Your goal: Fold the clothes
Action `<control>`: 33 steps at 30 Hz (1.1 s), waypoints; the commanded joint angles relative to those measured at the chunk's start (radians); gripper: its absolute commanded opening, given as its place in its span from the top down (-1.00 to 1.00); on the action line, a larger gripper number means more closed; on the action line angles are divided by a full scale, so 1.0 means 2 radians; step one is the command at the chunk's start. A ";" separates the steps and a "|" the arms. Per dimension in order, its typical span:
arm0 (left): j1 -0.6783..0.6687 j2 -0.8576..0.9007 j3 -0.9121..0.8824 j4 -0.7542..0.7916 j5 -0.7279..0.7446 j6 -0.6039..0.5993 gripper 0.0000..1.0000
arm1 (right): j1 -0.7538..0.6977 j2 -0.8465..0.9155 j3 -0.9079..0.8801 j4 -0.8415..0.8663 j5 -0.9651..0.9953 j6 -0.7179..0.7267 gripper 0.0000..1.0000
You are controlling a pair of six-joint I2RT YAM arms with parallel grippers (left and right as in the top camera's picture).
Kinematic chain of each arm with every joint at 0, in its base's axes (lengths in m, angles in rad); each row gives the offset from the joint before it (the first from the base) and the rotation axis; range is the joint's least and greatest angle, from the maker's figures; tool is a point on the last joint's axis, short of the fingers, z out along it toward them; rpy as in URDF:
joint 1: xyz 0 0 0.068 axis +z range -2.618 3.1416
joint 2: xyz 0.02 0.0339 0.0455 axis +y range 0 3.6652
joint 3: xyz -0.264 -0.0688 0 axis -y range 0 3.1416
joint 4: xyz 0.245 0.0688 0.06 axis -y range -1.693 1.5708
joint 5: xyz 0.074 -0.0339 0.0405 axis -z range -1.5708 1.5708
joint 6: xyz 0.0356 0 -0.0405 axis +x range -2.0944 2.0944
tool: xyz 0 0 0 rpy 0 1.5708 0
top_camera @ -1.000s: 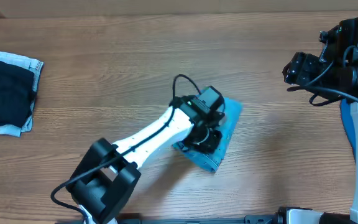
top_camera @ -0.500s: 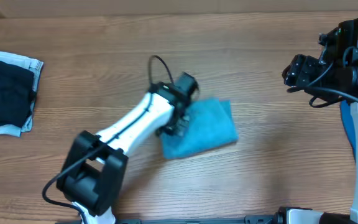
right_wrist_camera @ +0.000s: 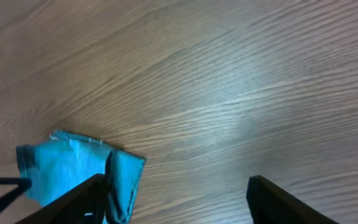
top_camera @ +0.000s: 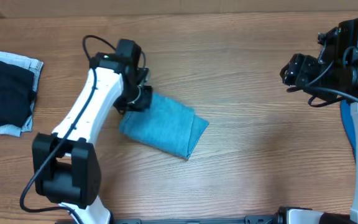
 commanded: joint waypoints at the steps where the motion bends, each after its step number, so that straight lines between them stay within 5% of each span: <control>1: -0.019 -0.030 0.010 -0.034 0.035 -0.064 0.81 | -0.002 0.000 0.003 0.003 -0.004 0.002 -0.55; 5: -0.032 -0.030 -0.065 -0.041 0.035 -0.128 0.90 | -0.002 0.001 0.003 0.003 -0.003 0.000 -0.61; 10: -0.026 -0.030 -0.207 0.066 0.044 -0.181 0.85 | -0.002 0.001 0.002 0.005 -0.004 0.000 -0.64; 21: -0.007 -0.030 -0.227 0.235 0.004 -0.127 0.74 | -0.002 0.001 0.002 0.007 -0.004 0.000 -0.64; 29: 0.051 -0.030 -0.133 0.144 0.004 -0.056 0.75 | -0.002 0.002 0.002 0.029 -0.019 -0.003 -0.65; 33: 0.057 -0.032 -0.050 0.038 0.010 -0.040 0.68 | 0.011 0.035 0.002 0.061 -0.134 -0.090 -0.04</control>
